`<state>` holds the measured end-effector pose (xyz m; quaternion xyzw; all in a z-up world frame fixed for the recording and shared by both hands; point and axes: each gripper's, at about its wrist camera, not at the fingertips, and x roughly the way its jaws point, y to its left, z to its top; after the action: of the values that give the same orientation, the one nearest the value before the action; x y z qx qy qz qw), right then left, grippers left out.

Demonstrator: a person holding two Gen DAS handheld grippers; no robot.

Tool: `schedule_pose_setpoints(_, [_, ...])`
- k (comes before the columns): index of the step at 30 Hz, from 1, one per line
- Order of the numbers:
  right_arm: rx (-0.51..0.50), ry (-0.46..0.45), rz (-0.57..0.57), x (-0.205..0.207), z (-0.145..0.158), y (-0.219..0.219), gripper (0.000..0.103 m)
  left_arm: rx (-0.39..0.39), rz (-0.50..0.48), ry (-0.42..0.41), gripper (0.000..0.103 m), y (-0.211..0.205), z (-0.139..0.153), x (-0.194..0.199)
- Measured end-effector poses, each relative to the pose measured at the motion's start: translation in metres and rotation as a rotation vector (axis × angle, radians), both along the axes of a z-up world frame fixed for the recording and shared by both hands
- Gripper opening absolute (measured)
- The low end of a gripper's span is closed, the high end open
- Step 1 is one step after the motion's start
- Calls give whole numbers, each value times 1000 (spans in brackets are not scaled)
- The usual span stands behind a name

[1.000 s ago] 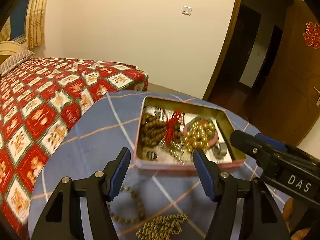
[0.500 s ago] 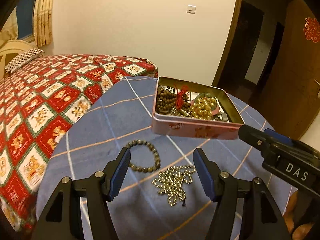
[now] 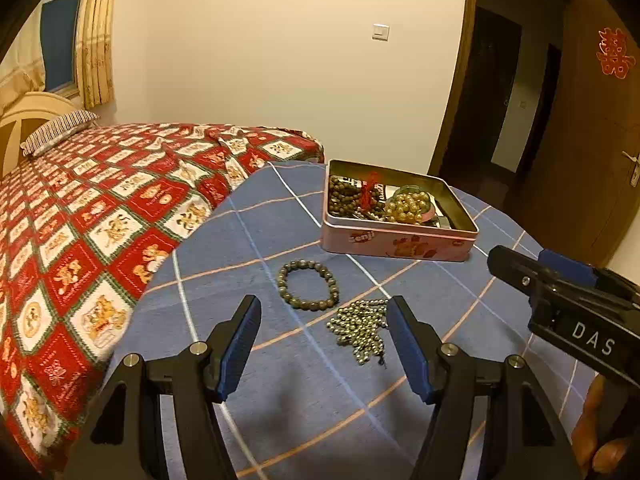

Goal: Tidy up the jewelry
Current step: 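Withdraw both tools from the tin toward the grey bracelet and silver chain, then grasp the silver bead chain with the right tool and lift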

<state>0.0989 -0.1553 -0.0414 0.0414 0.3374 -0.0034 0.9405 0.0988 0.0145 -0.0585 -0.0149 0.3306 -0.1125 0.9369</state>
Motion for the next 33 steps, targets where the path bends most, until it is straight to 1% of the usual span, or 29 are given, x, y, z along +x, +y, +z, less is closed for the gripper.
schedule_pose_setpoints(5, [-8,-9,3,-6,2,6,73,12,10,-8,66,9,0,-6])
schedule_pose_setpoints(8, [-7,-8,13,-8,0,10,73,37,26,-10,66,16,-5,-9])
schedule_pose_setpoints(11, [-3,23,23,-6,-12,12,73,67,51,8,67,27,-16,-9])
schedule_pose_setpoints(15, [25,97,40,-5,-37,11,73,78,78,37,67,41,-29,-8])
schedule_pose_setpoints(17, [28,125,69,-3,-47,16,71,83,82,43,67,45,-33,-7])
schedule_pose_setpoints(19, [26,146,96,3,-54,23,70,85,86,52,67,47,-35,-4])
schedule_pose_setpoints(22, [30,174,139,17,-62,36,70,66,78,62,67,50,-35,0])
schedule_pose_setpoints(26, [32,207,180,40,-69,55,70,97,89,57,67,50,-35,4])
schedule_pose_setpoints(31, [-22,246,206,60,-81,73,70,94,115,67,67,61,-37,11])
schedule_pose_setpoints(32, [-30,263,210,62,-86,75,72,93,119,69,67,62,-37,12])
schedule_pose_setpoints(33, [-49,243,211,61,-86,77,72,92,121,72,67,64,-38,14])
